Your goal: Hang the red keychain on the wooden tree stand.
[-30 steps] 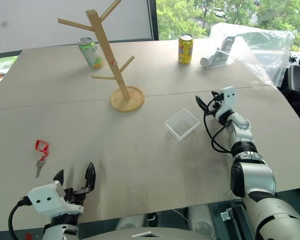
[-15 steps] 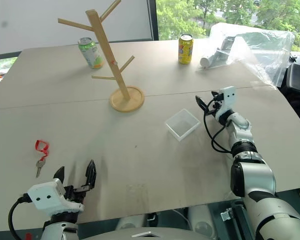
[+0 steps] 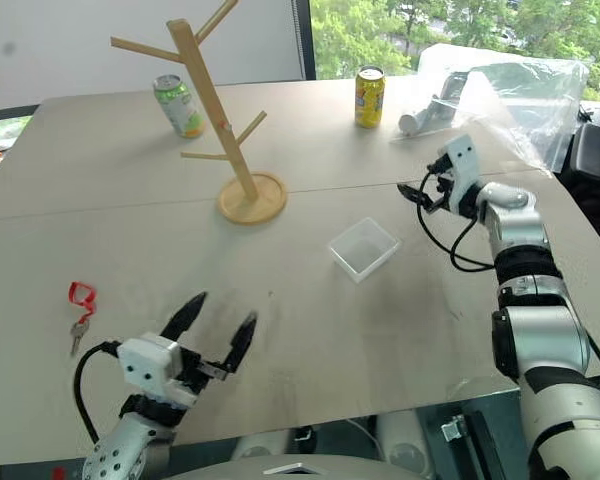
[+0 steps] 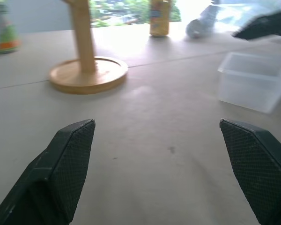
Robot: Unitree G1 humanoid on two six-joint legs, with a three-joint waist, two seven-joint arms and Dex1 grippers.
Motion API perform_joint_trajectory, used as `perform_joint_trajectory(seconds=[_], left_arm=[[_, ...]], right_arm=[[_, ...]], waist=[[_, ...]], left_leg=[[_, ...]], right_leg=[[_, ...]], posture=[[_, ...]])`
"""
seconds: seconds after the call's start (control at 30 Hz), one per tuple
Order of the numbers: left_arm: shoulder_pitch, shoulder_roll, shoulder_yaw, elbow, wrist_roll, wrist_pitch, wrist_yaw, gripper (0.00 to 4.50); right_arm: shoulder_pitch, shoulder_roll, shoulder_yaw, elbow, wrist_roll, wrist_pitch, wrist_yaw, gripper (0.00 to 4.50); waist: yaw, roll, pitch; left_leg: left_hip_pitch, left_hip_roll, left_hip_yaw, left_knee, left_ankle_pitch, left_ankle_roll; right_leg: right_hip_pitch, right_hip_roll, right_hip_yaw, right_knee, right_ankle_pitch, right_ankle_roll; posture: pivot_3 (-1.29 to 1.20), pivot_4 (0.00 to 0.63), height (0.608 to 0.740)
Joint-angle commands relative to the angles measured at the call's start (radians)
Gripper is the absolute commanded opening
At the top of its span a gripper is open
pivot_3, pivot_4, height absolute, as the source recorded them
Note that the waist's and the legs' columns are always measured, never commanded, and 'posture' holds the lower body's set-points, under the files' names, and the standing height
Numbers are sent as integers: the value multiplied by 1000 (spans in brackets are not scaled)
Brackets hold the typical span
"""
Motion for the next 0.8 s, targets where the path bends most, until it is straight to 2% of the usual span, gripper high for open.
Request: perform_joint_trajectory(seconds=[0.03,0.17,0.27,0.5,0.8], left_arm=[[-64,55,-16,54,-24,-37,-91,4435],[-158,99,-39,150,-51,-63,-186,4435],[-197,108,-55,189,-81,-77,-243,4435],[-246,91,-108,242,-73,-109,-288,4435],[-265,76,-143,227,-53,-112,-266,4435]], right_arm=[[-3,-21,58,-300,45,400,-1,4500],[-15,-33,97,-505,101,747,-29,4500],[-14,-38,110,-591,129,875,-60,4500],[18,-59,109,-692,172,982,-121,4500],[67,-14,132,-691,193,964,-195,4500]], waist=[[-1,1,0],[1,1,0],[1,1,0],[1,1,0],[0,1,-1]], left_leg=[[0,1,0,0,0,0],[0,1,-1,0,0,0],[-1,-1,-1,0,0,0],[-1,-3,-1,0,0,0],[-1,-3,-1,0,0,0]], right_leg=[[0,0,0,0,0,0],[0,-2,-1,0,0,0],[0,-8,-2,0,0,0],[0,-10,-3,-1,0,0],[0,-6,-3,-1,0,0]], posture=[[0,150,740],[0,150,740],[0,150,740],[0,150,740],[0,150,740]])
